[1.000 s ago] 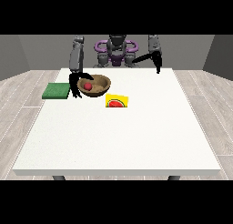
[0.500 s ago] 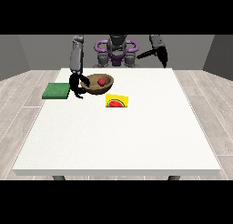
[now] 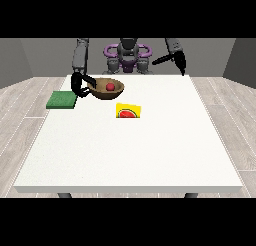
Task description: Pick the cup and pour the ball into the bowl, then pick the bowl and place it on the pad
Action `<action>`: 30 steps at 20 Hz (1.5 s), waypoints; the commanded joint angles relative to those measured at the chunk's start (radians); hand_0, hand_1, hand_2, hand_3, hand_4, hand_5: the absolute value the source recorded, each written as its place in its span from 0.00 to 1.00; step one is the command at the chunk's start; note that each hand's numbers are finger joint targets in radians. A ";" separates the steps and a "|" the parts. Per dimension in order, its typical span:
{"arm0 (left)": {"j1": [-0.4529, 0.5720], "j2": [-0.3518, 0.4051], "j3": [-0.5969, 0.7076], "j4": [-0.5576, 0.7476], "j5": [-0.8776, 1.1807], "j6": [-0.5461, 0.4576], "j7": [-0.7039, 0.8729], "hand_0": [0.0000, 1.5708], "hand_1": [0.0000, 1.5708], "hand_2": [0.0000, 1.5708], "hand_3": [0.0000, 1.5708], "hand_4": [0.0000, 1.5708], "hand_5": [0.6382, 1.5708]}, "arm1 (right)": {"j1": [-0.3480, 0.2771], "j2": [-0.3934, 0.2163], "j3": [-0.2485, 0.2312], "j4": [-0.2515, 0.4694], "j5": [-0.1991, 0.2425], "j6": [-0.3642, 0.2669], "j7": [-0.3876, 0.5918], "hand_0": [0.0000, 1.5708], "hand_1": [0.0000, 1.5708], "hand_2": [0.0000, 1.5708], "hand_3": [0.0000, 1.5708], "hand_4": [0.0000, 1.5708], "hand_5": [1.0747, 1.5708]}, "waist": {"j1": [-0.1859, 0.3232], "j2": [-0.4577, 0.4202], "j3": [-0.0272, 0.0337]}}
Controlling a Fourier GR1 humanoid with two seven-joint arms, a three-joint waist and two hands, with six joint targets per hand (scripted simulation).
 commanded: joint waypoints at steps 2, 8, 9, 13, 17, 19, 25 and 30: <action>0.063 0.074 0.073 0.075 0.047 -0.040 -0.094 0.00 0.00 0.00 0.00 0.00 1.00 | -0.043 -0.044 -0.002 -0.061 -0.033 0.053 0.168 1.00 1.00 1.00 1.00 0.67 0.96 | -0.069 -0.043 0.0020; 0.026 0.068 0.060 0.025 0.033 -0.004 -0.066 0.00 0.00 0.00 0.00 0.00 1.00 | -0.006 -0.201 -0.074 -0.065 -0.084 0.182 0.120 1.00 1.00 1.00 1.00 0.67 0.99 | -0.070 0.024 0.0029; 0.011 0.064 0.057 0.015 0.033 0.004 -0.043 0.00 0.00 0.00 0.00 0.00 1.00 | -0.011 -0.195 -0.084 -0.057 -0.083 0.137 0.124 1.00 1.00 1.00 1.00 0.67 0.98 | -0.049 0.032 0.0030; 0.033 0.033 0.042 0.027 0.013 0.050 -0.138 0.00 0.00 0.00 0.00 0.00 0.99 | 0.008 -0.234 -0.128 -0.053 -0.138 0.229 0.092 1.00 1.00 1.00 1.00 0.68 0.97 | -0.072 0.087 0.0029; 0.018 -0.018 0.003 0.017 -0.019 0.103 -0.168 0.00 0.00 0.00 0.00 0.00 0.99 | -0.009 -0.293 -0.163 -0.033 -0.167 0.305 0.046 1.00 1.00 1.00 1.00 0.69 0.98 | -0.049 0.167 0.0034; -0.009 0.010 0.025 0.043 -0.006 0.089 -0.208 0.00 0.00 0.00 0.00 0.00 0.99 | -0.053 -0.320 -0.191 -0.031 -0.192 0.283 0.087 1.00 1.00 1.00 1.00 0.68 0.98 | -0.054 0.196 0.0031; -0.007 -0.049 -0.053 -0.156 -0.056 0.155 -0.179 0.00 0.00 0.00 0.00 0.00 0.99 | 0.002 -0.425 -0.257 0.090 -0.201 0.401 -0.126 1.00 1.00 1.00 0.86 0.64 0.99 | 0.001 0.372 0.0051; -0.026 -0.019 -0.072 -0.288 -0.076 0.144 -0.086 0.00 0.00 0.00 0.00 0.00 0.99 | -0.020 -0.533 -0.261 0.138 -0.168 0.438 -0.192 1.00 1.00 1.00 0.00 0.67 0.99 | -0.007 0.421 0.0055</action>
